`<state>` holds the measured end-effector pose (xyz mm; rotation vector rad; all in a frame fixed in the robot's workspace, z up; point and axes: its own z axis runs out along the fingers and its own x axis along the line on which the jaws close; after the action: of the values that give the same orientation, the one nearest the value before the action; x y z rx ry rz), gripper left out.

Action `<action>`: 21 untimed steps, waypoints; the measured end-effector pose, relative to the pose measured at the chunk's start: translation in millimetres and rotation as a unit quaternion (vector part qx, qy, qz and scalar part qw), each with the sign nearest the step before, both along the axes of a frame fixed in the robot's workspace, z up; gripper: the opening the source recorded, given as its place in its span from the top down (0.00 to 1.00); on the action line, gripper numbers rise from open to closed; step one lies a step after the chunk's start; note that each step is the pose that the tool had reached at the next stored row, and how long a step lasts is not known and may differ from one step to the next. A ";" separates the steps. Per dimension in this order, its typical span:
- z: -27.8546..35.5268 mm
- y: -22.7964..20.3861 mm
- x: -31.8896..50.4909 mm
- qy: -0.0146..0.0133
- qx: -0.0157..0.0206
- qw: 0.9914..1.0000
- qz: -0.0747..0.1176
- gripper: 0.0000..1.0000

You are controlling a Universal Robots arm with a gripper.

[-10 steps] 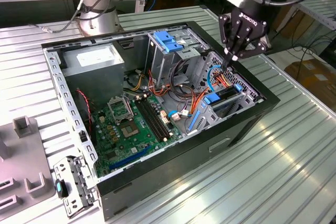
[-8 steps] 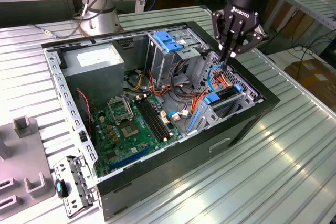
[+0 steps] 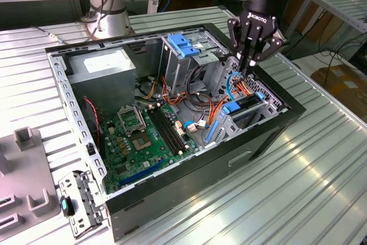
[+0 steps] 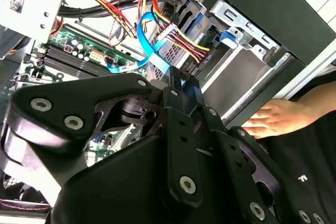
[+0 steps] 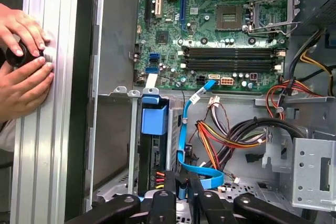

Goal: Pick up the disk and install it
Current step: 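Insert the second disk wire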

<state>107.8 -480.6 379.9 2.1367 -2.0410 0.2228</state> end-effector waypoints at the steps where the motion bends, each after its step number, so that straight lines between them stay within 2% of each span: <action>1: -0.5 0.0 0.1 0.000 -0.001 1.000 0.000 0.76; 2: -0.9 0.0 0.1 0.000 -0.002 1.000 0.000 0.78; 4: -1.6 0.0 0.1 0.000 -0.003 1.000 0.000 0.89; 9: -2.7 0.1 0.2 0.000 -0.005 1.000 0.000 0.89; 12: -4.2 1.0 0.3 0.000 -0.013 1.000 0.000 0.89; 14: -5.5 1.8 0.3 0.000 -0.018 1.000 0.000 0.76; 17: -7.2 2.4 0.4 0.000 -0.024 1.000 0.000 0.76; 19: -8.3 2.7 0.4 0.000 -0.029 1.000 0.000 0.76; 21: -10.3 2.8 0.6 0.000 -0.036 0.999 0.000 0.77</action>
<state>108.4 -477.8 369.7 2.0939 -2.0012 0.2921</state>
